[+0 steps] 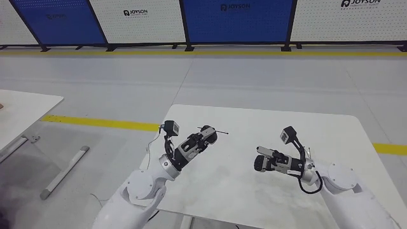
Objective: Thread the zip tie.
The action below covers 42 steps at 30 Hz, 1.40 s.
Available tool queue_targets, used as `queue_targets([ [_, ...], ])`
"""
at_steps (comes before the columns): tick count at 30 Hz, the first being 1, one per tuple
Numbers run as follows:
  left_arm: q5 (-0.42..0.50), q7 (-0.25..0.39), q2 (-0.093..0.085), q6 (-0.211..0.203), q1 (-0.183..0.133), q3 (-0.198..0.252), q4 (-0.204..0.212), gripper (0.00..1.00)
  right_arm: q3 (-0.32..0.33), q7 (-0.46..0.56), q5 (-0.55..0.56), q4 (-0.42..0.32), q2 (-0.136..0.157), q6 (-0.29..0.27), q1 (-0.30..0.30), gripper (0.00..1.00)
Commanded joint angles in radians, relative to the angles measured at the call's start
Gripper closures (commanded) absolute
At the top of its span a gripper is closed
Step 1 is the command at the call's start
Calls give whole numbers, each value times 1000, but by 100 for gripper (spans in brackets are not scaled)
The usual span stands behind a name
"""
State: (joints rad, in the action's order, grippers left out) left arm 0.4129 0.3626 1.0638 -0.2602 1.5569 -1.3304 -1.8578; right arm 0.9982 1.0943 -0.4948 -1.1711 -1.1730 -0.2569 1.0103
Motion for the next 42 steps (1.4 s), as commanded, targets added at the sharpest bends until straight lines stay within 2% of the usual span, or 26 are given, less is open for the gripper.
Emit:
queue_targets([
  [1,0,1,0,0,0,0,0,100,0,0,0,0,0,0,0,0],
  [7,0,1,0,0,0,0,0,100,0,0,0,0,0,0,0,0],
  [10,-9,-14,3,2,-3,14,-5,100,0,0,0,0,0,0,0,0],
  [13,22,-13,6,-21,-1,11,-39,100,0,0,0,0,0,0,0,0],
  [18,54,-27,7,-77,17,-26,-87,100,0,0,0,0,0,0,0,0],
  [22,91,1,7,-59,21,-31,-96,100,0,0,0,0,0,0,0,0],
  [30,91,1,7,-59,21,-31,-96,100,0,0,0,0,0,0,0,0],
  [33,39,-10,9,-51,15,-21,-83,100,0,0,0,0,0,0,0,0],
  [38,-79,18,8,-37,14,3,-38,100,0,0,0,0,0,0,0,0],
  [40,-139,64,5,-8,4,18,-3,100,0,0,0,0,0,0,0,0],
  [42,-178,67,6,11,-12,30,44,100,0,0,0,0,0,0,0,0],
])
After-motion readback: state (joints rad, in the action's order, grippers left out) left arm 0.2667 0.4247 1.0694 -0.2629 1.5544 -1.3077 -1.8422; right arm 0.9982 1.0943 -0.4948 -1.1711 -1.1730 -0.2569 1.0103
